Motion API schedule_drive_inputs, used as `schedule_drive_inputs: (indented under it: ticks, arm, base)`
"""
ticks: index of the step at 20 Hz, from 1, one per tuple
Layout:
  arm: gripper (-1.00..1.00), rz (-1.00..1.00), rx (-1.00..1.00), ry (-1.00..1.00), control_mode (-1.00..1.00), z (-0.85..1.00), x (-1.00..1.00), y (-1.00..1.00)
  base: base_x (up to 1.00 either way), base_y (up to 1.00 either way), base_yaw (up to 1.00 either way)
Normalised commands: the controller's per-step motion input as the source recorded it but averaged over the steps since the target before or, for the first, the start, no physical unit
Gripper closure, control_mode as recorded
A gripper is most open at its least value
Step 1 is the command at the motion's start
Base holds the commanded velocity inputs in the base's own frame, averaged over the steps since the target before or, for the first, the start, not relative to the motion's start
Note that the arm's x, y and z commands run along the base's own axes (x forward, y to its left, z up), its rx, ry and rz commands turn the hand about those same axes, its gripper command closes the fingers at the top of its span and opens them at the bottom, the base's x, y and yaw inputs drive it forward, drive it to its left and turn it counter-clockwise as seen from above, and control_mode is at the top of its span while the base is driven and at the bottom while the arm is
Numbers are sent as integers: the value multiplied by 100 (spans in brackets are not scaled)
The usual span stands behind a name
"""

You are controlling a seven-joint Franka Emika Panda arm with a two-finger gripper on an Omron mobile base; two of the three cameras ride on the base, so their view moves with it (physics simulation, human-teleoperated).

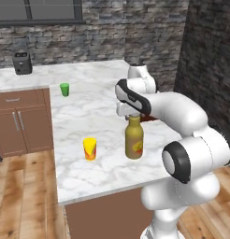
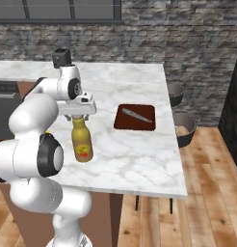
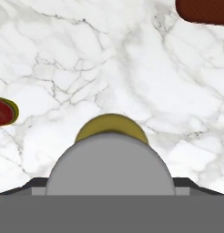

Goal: Place the drinks on the dining counter in a tight cluster.

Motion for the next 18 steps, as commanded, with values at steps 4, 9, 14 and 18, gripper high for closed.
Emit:
schedule_drive_inputs:
  ticks: [4, 9, 14, 18]
  arm:
    - [100, 0, 4, -4, -100, -23, 0, 0]
    - [100, 0, 2, -4, -100, -3, 0, 0]
    - [100, 0, 0, 0, -100, 0, 0, 0]
    - [-100, 0, 0, 0, -100, 0, 0, 0]
  base:
    - [0, 0, 0]
    - [0, 0, 0]
    - [0, 0, 0]
    - [0, 0, 0]
